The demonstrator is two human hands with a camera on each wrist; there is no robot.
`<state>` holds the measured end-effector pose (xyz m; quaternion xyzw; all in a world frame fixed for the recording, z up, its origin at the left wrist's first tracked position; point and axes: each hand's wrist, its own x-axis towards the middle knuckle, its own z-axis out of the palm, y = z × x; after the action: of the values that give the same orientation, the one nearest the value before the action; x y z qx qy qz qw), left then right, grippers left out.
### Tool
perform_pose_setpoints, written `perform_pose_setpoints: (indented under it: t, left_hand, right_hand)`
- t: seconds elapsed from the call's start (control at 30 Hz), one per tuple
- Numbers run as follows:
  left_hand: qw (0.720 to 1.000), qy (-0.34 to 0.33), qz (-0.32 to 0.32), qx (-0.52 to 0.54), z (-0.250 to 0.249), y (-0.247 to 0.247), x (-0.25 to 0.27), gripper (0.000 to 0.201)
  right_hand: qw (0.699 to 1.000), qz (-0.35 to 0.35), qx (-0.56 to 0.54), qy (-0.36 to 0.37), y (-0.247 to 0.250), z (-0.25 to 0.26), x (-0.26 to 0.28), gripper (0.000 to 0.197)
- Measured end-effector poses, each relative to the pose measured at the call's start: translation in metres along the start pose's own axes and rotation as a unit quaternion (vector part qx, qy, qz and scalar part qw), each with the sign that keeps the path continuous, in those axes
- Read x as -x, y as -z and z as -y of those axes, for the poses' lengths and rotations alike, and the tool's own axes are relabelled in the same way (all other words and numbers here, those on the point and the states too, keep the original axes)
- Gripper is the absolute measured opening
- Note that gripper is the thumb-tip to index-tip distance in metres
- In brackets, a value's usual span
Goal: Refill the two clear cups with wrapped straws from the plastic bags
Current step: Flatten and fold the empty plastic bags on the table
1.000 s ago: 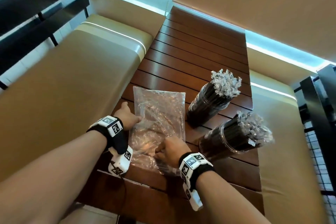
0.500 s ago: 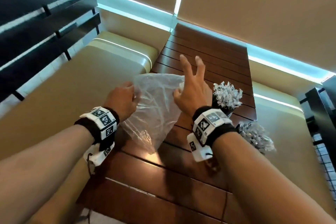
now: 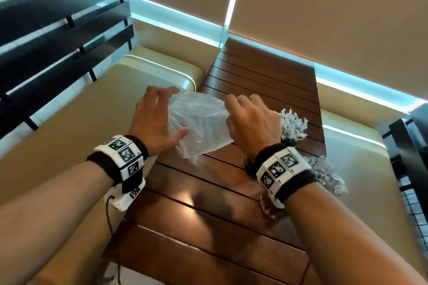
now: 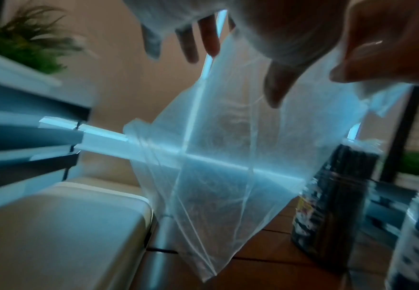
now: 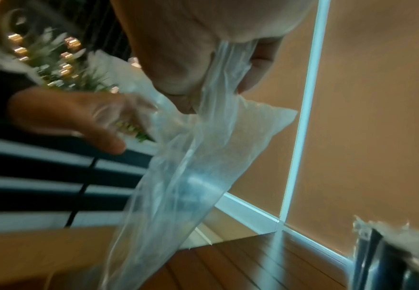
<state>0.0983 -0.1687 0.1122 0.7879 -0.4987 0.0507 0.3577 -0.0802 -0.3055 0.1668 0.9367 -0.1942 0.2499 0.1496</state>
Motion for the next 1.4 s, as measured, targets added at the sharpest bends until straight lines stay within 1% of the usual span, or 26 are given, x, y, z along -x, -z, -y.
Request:
perform_pose_setpoints:
  t: [0.03, 0.07, 0.1, 0.13, 0.2, 0.23, 0.3, 0.33, 0.37, 0.4, 0.43, 0.47, 0.53, 0.6, 0.63, 0.7, 0.77, 0.8, 0.87, 0.9, 0.97, 1.03, 1.13, 1.23, 1.3, 1.4]
  left_hand:
    - [0.999, -0.039, -0.005, -0.031, -0.004, 0.002, 0.005, 0.108]
    - [0.995, -0.086, -0.006, -0.050, -0.008, 0.004, 0.010, 0.115]
    - [0.989, -0.134, -0.004, -0.065, -0.011, 0.003, 0.016, 0.111]
    - [0.980, -0.183, 0.001, -0.074, -0.012, 0.000, 0.023, 0.097]
    - [0.962, -0.261, -0.001, -0.082, -0.006, -0.009, 0.039, 0.050]
    - [0.957, -0.278, 0.013, -0.078, 0.002, -0.014, 0.048, 0.030]
    - [0.954, -0.272, 0.095, -0.084, 0.022, -0.023, 0.068, 0.009]
    - [0.946, -0.266, 0.159, -0.099, 0.030, -0.027, 0.077, 0.012]
    - [0.926, -0.262, 0.243, -0.125, 0.040, -0.033, 0.086, 0.020]
    - [0.892, -0.248, 0.340, -0.165, 0.047, -0.037, 0.094, 0.027]
    - [0.850, -0.225, 0.429, -0.207, 0.052, -0.039, 0.103, 0.034]
    - [0.817, -0.193, 0.488, -0.240, 0.055, -0.041, 0.111, 0.039]
    - [0.795, -0.160, 0.520, -0.268, 0.053, -0.042, 0.121, 0.061]
    - [0.812, -0.166, 0.490, -0.270, 0.042, -0.047, 0.125, 0.093]
    - [0.819, -0.186, 0.470, -0.272, 0.033, -0.050, 0.125, 0.098]
    - [0.795, -0.236, 0.485, -0.277, 0.021, -0.060, 0.129, 0.088]
    - [0.775, -0.271, 0.497, -0.279, 0.021, -0.064, 0.137, 0.059]
    - [0.780, -0.282, 0.479, -0.287, 0.025, -0.061, 0.140, 0.046]
    - [0.813, -0.268, 0.442, -0.269, 0.043, -0.057, 0.145, 0.031]
    - [0.835, -0.260, 0.415, -0.253, 0.048, -0.055, 0.145, 0.027]
    - [0.860, -0.213, 0.414, -0.207, 0.049, -0.050, 0.138, 0.031]
    - [0.881, -0.110, 0.435, -0.148, 0.050, -0.051, 0.130, 0.041]
    - [0.909, 0.035, 0.411, -0.062, 0.058, -0.054, 0.123, 0.034]
    - [0.917, 0.132, 0.377, -0.001, 0.069, -0.056, 0.129, 0.027]
    - [0.919, 0.166, 0.357, 0.003, 0.073, -0.057, 0.135, 0.019]
    - [0.919, 0.205, 0.336, 0.006, 0.072, -0.064, 0.139, 0.039]
  right_hand:
    - [0.999, -0.019, 0.018, 0.032, -0.003, 0.004, 0.008, 0.014]
    - [0.997, -0.035, 0.035, 0.063, -0.007, 0.008, 0.017, 0.013]
    - [0.994, -0.050, 0.042, 0.088, -0.011, 0.012, 0.027, 0.012]
    - [0.991, -0.061, 0.035, 0.112, -0.016, 0.018, 0.037, 0.013]
    - [0.987, -0.047, 0.000, 0.154, -0.025, 0.033, 0.063, 0.012]
    - [0.987, -0.017, -0.019, 0.159, -0.031, 0.040, 0.077, 0.010]
    - [0.991, 0.080, -0.045, 0.102, -0.047, 0.050, 0.102, 0.016]
    - [0.987, 0.133, -0.058, 0.067, -0.055, 0.053, 0.112, 0.027]
    - [0.977, 0.195, -0.070, 0.048, -0.060, 0.057, 0.119, 0.036]
    - [0.964, 0.250, -0.069, 0.052, -0.065, 0.062, 0.125, 0.034]
    - [0.951, 0.298, -0.056, 0.063, -0.069, 0.068, 0.131, 0.023]
    - [0.941, 0.329, -0.037, 0.074, -0.071, 0.073, 0.135, 0.012]
    - [0.922, 0.380, -0.023, 0.066, -0.075, 0.081, 0.140, 0.002]
    - [0.900, 0.432, -0.041, 0.027, -0.077, 0.090, 0.141, 0.019]
    - [0.897, 0.438, -0.053, 0.013, -0.079, 0.095, 0.142, 0.023]
    - [0.888, 0.453, -0.077, 0.010, -0.075, 0.110, 0.138, 0.025]
    - [0.883, 0.459, -0.093, 0.029, -0.070, 0.126, 0.135, 0.023]
    - [0.882, 0.458, -0.099, 0.041, -0.067, 0.131, 0.135, 0.022]
    - [0.883, 0.457, -0.092, 0.047, -0.068, 0.135, 0.142, 0.020]
    - [0.885, 0.458, -0.077, 0.043, -0.067, 0.132, 0.142, 0.016]
    - [0.887, 0.454, -0.081, 0.003, -0.065, 0.120, 0.141, 0.013]
    - [0.891, 0.439, -0.112, -0.039, -0.077, 0.104, 0.143, 0.014]
    - [0.866, 0.453, -0.169, -0.127, -0.093, 0.071, 0.139, 0.022]
    - [0.843, 0.467, -0.196, -0.184, -0.104, 0.047, 0.136, 0.025]
    - [0.825, 0.481, -0.208, -0.212, -0.110, 0.041, 0.138, 0.026]
    - [0.824, 0.490, -0.180, -0.220, -0.121, 0.039, 0.142, 0.032]
